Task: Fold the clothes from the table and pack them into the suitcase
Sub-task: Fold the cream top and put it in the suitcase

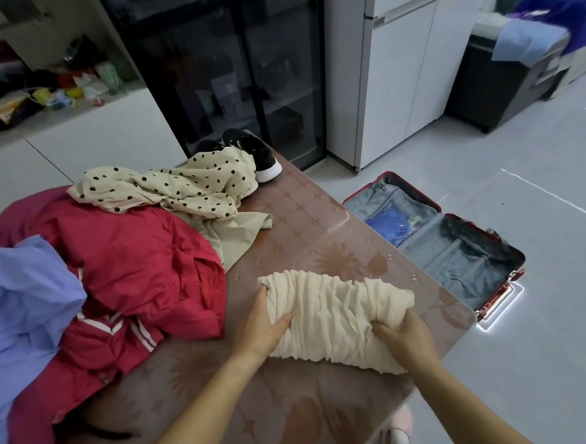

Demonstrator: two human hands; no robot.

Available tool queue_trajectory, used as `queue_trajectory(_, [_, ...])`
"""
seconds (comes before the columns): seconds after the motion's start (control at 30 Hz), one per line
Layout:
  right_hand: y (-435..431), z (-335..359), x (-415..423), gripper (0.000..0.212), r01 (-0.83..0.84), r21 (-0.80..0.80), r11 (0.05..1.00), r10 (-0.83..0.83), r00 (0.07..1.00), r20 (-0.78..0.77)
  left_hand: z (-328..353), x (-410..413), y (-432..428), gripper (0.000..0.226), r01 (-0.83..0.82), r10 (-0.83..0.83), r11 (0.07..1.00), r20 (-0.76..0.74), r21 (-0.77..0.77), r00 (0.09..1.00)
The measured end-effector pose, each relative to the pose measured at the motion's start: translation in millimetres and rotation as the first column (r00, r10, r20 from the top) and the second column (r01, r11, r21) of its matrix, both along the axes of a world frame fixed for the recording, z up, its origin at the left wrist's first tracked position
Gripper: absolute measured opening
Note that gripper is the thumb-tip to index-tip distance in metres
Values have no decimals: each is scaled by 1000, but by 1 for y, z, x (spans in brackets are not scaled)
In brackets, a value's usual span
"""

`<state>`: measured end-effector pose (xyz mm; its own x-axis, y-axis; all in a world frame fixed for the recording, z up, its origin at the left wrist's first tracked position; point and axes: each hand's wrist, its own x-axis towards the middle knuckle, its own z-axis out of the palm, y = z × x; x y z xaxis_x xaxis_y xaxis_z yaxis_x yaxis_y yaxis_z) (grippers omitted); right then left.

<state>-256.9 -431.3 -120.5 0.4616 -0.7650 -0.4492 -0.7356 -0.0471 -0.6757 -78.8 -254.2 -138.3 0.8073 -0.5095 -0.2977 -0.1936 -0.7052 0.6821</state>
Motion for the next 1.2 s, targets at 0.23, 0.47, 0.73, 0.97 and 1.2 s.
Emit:
queue_trajectory(0.23, [-39, -2, -7, 49, -125, -74, 989, 137, 971, 195, -2, -43, -21, 72, -157, 160, 975, 4, -158, 987])
queue_trajectory(0.47, [-193, -1, -37, 46, -103, 106, 989, 56, 926, 373, 2, -96, -152, 50, -304, 284, 903, -110, -303, 953])
queue_trajectory(0.73, [-384, -18, -89, 46, -2, 222, 975, -70, 946, 318, 6, -165, -345, 61, -473, 357, 785, -332, -400, 873])
queue_trajectory(0.97, [-490, -69, -89, 37, -20, 292, 956, -47, 975, 218, -41, -179, -445, 59, -466, 314, 819, -417, -336, 853])
queue_trajectory(1.2, [-567, -150, -48, 37, -69, 319, 945, 23, 989, 147, -145, -146, -522, 50, -521, 369, 824, -487, -223, 792])
